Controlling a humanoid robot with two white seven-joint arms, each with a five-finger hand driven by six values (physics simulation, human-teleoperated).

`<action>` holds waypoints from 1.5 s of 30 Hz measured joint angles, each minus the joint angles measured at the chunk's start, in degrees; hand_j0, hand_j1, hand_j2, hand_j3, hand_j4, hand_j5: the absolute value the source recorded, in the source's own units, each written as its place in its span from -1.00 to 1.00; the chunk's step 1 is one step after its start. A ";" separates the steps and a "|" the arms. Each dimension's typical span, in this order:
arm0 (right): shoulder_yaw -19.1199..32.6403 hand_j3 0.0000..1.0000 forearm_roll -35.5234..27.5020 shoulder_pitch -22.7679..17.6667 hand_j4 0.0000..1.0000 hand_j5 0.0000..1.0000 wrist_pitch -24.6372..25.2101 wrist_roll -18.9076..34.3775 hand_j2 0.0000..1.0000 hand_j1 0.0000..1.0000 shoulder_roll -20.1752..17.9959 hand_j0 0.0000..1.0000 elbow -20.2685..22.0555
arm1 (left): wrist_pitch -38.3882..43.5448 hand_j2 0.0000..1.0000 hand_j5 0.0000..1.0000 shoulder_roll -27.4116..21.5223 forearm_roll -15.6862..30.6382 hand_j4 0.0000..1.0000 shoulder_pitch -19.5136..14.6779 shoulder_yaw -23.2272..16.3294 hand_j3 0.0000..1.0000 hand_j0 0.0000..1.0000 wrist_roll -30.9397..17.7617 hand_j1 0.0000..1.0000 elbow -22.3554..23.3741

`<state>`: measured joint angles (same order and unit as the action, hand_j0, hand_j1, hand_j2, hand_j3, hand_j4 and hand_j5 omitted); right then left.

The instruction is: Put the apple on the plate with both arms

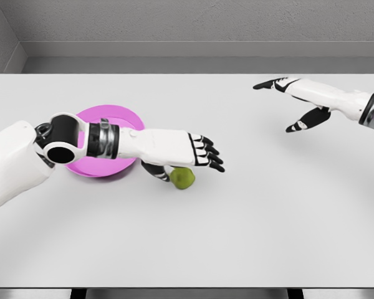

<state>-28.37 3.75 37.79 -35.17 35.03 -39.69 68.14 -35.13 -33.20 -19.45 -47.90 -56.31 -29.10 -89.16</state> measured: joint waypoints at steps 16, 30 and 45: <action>-0.49 1.00 0.21 0.09 1.00 1.00 0.01 0.00 1.00 1.00 1.54 1.00 0.12 | 0.00 0.98 0.98 0.03 -0.99 0.98 1.41 -0.30 0.98 0.98 -0.04 0.98 7.49; -0.48 1.00 0.21 0.53 1.00 1.00 0.01 0.00 1.00 1.00 1.50 1.00 0.25 | 0.00 0.83 0.83 2.72 -3.69 0.83 1.58 -0.38 0.83 0.83 -0.01 0.83 11.03; -0.50 1.00 0.15 1.41 1.00 1.00 0.01 0.00 1.00 1.00 1.86 1.00 0.21 | 0.00 0.56 0.56 3.74 -4.84 0.56 1.58 -1.01 0.56 0.56 -0.02 0.56 10.88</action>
<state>-28.87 3.89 39.20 -35.16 35.02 -37.82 68.35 -35.12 -29.46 -24.29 -46.32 -57.33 -29.12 -78.27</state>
